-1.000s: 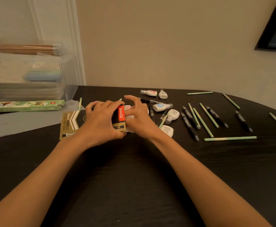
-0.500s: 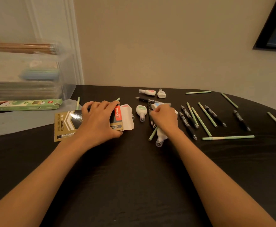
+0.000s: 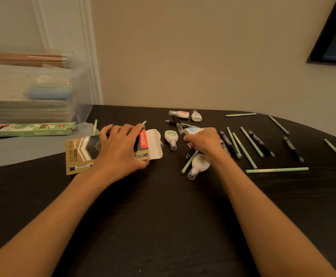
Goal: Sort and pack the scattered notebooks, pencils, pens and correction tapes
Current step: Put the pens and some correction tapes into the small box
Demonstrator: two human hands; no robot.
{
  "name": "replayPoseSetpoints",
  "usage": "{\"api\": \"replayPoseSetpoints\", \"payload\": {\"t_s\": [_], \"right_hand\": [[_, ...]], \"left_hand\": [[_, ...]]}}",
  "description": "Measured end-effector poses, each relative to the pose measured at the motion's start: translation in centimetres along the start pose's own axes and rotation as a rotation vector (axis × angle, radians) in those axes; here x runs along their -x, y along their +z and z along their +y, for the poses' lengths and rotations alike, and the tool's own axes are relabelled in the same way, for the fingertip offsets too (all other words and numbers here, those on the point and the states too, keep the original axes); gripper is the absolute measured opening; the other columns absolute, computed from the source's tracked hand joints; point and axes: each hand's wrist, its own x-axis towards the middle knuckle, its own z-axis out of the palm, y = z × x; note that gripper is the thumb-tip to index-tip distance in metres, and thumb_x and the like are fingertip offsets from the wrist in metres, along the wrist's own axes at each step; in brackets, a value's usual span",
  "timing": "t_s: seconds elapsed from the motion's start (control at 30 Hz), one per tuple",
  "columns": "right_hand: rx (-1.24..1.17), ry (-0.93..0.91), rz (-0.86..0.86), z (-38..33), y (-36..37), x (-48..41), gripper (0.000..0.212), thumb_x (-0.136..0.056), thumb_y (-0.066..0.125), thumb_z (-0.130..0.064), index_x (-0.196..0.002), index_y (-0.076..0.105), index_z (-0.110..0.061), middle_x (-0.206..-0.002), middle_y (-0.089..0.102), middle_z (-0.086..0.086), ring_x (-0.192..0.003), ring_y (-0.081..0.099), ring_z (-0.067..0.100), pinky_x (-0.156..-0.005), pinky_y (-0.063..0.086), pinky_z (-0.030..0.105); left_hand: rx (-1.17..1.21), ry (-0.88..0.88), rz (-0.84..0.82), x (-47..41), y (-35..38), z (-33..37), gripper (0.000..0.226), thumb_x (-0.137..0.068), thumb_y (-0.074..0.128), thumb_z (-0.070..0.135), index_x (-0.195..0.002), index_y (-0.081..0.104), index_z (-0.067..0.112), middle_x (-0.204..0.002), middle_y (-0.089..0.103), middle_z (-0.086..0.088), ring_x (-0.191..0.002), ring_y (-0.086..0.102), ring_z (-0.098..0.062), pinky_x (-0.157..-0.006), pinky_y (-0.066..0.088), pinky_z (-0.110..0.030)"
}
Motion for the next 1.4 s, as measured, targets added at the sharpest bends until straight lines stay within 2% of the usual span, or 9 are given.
{"api": "replayPoseSetpoints", "payload": {"t_s": [0.07,0.13,0.3,0.4,0.67,0.87,1.0,1.23,1.4], "right_hand": [[-0.262,0.056,-0.181,-0.4,-0.3,0.7,0.025,-0.080,0.066,-0.010,-0.100,0.061,0.005,-0.071,0.058,0.004,-0.052,0.054,0.006,-0.043,0.042,0.015],[-0.460,0.068,-0.317,-0.8,-0.3,1.5,0.002,-0.083,0.061,-0.002,-0.085,0.061,-0.001,-0.067,0.055,0.005,-0.041,0.053,0.003,-0.041,0.041,0.011],[-0.743,0.024,-0.577,-1.5,0.0,3.0,0.017,-0.086,0.054,0.005,-0.096,0.056,-0.008,-0.086,0.062,0.012,-0.056,0.066,0.011,-0.051,0.052,0.016],[-0.828,0.009,-0.679,-1.8,0.3,3.6,0.018,-0.085,0.053,0.008,-0.093,0.057,-0.007,-0.082,0.071,0.014,-0.068,0.071,0.018,-0.054,0.053,0.018],[-0.817,-0.008,-0.744,-1.6,2.9,5.1,0.023,-0.085,0.050,0.011,-0.102,0.060,0.000,-0.096,0.068,0.017,-0.084,0.071,0.020,-0.069,0.057,0.023],[-0.947,0.027,-0.660,-1.8,2.5,4.9,0.021,-0.092,0.044,-0.017,-0.093,0.061,-0.005,-0.095,0.064,0.020,-0.071,0.071,0.026,-0.055,0.055,0.024],[-1.035,-0.022,-0.575,-1.6,2.2,4.6,0.009,-0.089,0.054,-0.006,-0.087,0.061,-0.001,-0.084,0.065,0.013,-0.072,0.071,0.024,-0.064,0.058,0.026],[-0.657,-0.309,-0.615,-1.3,2.7,5.4,0.023,-0.079,0.064,0.007,-0.089,0.066,-0.014,-0.093,0.070,0.005,-0.086,0.069,0.017,-0.070,0.055,0.023],[-0.725,-0.270,-0.707,-1.4,3.0,5.7,0.028,-0.085,0.046,0.009,-0.092,0.065,-0.010,-0.094,0.068,0.006,-0.083,0.069,0.016,-0.065,0.054,0.021]], "left_hand": [[0.003,-0.003,0.011,0.0,-0.1,0.0,0.092,-0.072,0.071,0.050,-0.144,0.020,0.028,-0.146,0.031,0.002,-0.136,0.022,-0.020,-0.110,0.003,-0.036],[0.007,-0.008,0.020,0.1,-0.1,-0.1,0.091,-0.072,0.071,0.049,-0.144,0.020,0.027,-0.146,0.032,0.002,-0.136,0.022,-0.020,-0.110,0.003,-0.036],[0.012,-0.015,0.027,0.1,-0.2,-0.2,0.091,-0.072,0.072,0.049,-0.144,0.021,0.028,-0.146,0.031,0.003,-0.136,0.022,-0.019,-0.109,0.003,-0.035],[0.026,-0.015,0.028,0.1,-0.2,-0.2,0.091,-0.071,0.072,0.049,-0.144,0.021,0.028,-0.145,0.032,0.002,-0.136,0.022,-0.019,-0.109,0.003,-0.035],[0.060,0.064,0.064,0.4,-0.4,-0.4,0.087,-0.068,0.074,0.048,-0.140,0.031,0.025,-0.138,0.042,0.002,-0.130,0.032,-0.017,-0.109,0.003,-0.033],[0.021,0.024,0.033,0.2,-0.4,-0.4,0.089,-0.070,0.072,0.050,-0.142,0.026,0.027,-0.142,0.036,0.003,-0.134,0.028,-0.017,-0.110,0.001,-0.033],[0.020,-0.002,0.012,0.2,-0.5,-0.5,0.090,-0.071,0.072,0.049,-0.143,0.024,0.027,-0.144,0.035,0.004,-0.135,0.026,-0.017,-0.111,0.001,-0.034],[0.044,0.060,0.010,0.4,-0.6,-0.5,0.087,-0.068,0.073,0.050,-0.140,0.029,0.027,-0.138,0.040,0.004,-0.131,0.030,-0.015,-0.109,-0.003,-0.032],[0.069,0.057,0.026,0.3,-0.6,-0.7,0.086,-0.066,0.074,0.051,-0.137,0.033,0.026,-0.134,0.043,0.004,-0.128,0.034,-0.016,-0.109,-0.006,-0.032]]}}
